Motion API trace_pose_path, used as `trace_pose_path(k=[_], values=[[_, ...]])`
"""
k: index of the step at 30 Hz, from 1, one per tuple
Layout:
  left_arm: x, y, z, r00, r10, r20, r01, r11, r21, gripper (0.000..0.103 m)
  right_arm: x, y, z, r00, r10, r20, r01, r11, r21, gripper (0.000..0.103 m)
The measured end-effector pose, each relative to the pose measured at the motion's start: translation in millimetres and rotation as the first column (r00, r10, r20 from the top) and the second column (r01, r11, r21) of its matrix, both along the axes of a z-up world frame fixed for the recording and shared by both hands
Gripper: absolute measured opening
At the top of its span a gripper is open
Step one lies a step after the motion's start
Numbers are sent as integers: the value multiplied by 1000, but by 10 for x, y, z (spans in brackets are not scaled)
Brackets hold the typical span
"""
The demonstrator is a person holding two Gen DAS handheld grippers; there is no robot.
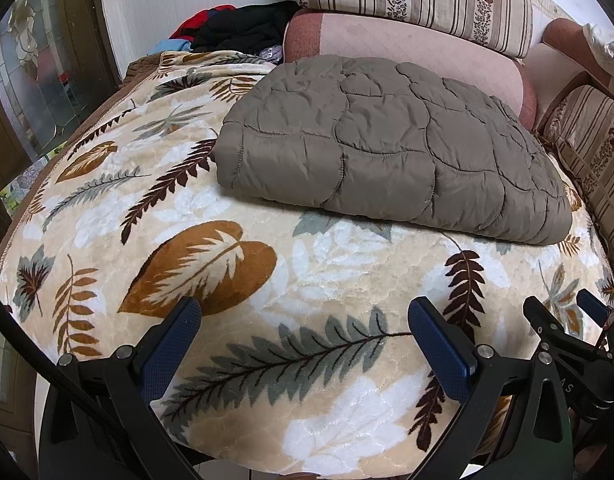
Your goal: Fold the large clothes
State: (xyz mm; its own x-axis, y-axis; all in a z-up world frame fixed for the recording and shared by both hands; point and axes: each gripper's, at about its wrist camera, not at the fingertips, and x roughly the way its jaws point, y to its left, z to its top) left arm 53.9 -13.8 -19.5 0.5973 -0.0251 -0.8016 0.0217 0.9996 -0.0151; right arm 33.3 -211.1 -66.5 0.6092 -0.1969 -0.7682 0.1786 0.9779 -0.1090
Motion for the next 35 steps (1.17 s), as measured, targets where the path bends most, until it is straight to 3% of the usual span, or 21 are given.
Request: trace_pose_path(k=[35], values=[[4, -17, -35, 1000, -4, -10, 4, 1000, 7, 103, 1, 9, -31, 1000, 9, -3, -9, 1000, 8, 93]])
